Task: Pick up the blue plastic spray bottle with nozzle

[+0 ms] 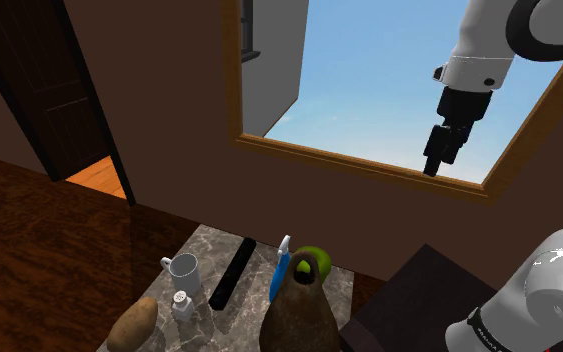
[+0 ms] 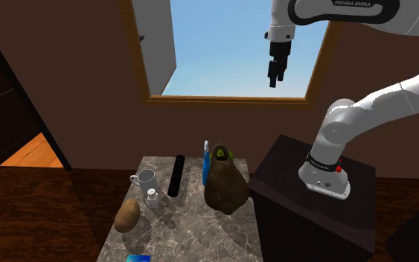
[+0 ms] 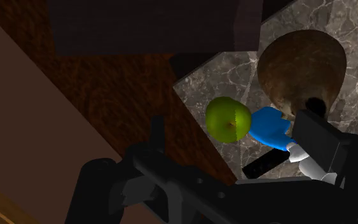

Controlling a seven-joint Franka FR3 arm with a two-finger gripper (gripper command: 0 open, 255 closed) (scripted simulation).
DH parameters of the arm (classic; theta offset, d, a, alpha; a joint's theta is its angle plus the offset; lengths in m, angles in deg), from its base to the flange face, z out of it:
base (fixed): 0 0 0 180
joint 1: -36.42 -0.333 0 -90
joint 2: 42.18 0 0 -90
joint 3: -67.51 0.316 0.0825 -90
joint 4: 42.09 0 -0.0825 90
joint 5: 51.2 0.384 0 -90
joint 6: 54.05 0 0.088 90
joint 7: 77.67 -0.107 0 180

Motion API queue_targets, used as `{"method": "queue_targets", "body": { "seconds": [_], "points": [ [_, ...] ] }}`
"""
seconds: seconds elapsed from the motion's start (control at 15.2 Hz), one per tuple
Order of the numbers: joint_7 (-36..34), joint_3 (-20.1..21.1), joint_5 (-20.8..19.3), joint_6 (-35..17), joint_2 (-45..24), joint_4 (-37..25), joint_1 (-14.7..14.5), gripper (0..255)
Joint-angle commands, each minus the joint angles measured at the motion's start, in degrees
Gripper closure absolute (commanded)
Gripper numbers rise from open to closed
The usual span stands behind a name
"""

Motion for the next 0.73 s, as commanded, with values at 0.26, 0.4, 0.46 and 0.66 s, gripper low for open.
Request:
{"method": "queue_targets", "body": {
  "seconds": [0.26,0.4,0.46,0.66],
  "points": [
    [-9.32,5.45,4.52,-6.47,-0.20,4.46,0.54,0],
    [-13.88,8.29,6.65,-9.98,-1.04,6.12,0.77,0],
    [-16.13,9.75,7.68,-11.79,-1.65,6.79,0.92,0],
    [-22.85,14.21,10.46,-17.46,-4.27,8.20,1.45,0]
  ]
}}
